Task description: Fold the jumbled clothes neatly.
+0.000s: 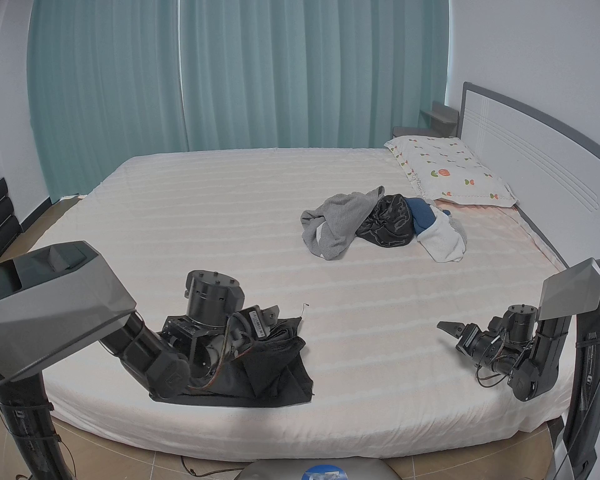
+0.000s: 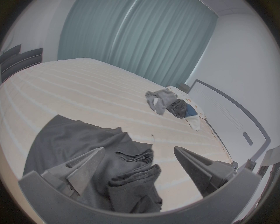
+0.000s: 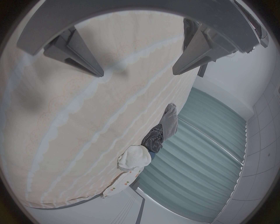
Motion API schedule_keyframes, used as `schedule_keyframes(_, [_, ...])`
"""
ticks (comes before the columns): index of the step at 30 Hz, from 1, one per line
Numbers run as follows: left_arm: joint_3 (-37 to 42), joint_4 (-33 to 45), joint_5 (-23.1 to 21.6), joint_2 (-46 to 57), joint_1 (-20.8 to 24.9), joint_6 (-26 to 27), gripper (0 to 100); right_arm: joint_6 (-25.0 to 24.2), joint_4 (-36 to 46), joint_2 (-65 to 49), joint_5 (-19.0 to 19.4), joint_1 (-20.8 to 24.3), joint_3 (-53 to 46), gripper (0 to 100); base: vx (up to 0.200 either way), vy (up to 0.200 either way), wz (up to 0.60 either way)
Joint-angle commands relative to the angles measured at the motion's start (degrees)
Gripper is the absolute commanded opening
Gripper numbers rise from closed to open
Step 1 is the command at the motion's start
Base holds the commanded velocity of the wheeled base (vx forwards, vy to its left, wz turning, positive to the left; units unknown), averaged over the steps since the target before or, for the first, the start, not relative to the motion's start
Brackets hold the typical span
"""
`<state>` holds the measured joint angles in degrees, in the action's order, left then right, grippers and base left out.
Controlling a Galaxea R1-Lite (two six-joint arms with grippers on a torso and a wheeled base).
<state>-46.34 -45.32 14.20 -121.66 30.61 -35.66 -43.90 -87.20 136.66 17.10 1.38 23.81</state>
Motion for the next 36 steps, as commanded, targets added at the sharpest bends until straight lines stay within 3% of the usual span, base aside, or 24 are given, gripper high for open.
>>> schedule_keyframes(1, [8.5, -4.6, -0.3, 4.1, -2.9, -2.1, 100, 0.0, 0.0, -0.2, -0.1, 0.6, -0.3, 100, 0.0, 0.0, 0.0])
schedule_keyframes(4, [12.0, -9.9, -1.0, 4.3, -4.7, -3.5, 100, 0.6, 0.1, -0.1, -0.4, 1.3, -0.9, 100, 0.0, 0.0, 0.0])
schedule_keyframes(8, [13.4, -10.9, -1.5, 4.1, -7.1, -5.5, 100, 2.5, 0.0, 0.2, -2.3, 2.2, -1.5, 100, 0.0, 0.1, 0.0])
schedule_keyframes(13, [15.8, -11.5, -11.1, 4.7, -12.2, -12.4, 100, 3.6, 0.0, -1.6, -5.7, 5.7, -1.7, 100, 0.0, 0.2, 0.0])
schedule_keyframes(17, [15.9, -11.4, -14.3, 4.0, -14.8, -14.1, 100, 3.8, 0.1, -3.0, -6.7, 8.6, -2.4, 100, 0.0, 0.2, 0.0])
schedule_keyframes(22, [16.0, -11.5, -18.6, 1.5, -16.2, -14.7, 100, 4.7, 0.4, -4.4, -9.9, 11.5, -2.4, 100, 0.0, 0.2, 0.0])
schedule_keyframes(31, [16.1, -11.5, -20.3, -2.5, -16.0, -15.2, 100, 5.5, 1.2, -3.7, -12.7, 14.8, -2.5, 100, 0.0, 0.2, 0.0])
schedule_keyframes(36, [15.5, -11.5, -21.8, -2.8, -16.2, -18.7, 100, 6.1, 5.8, -4.6, -15.6, 19.4, 0.0, 100, 0.0, 0.2, 0.0])
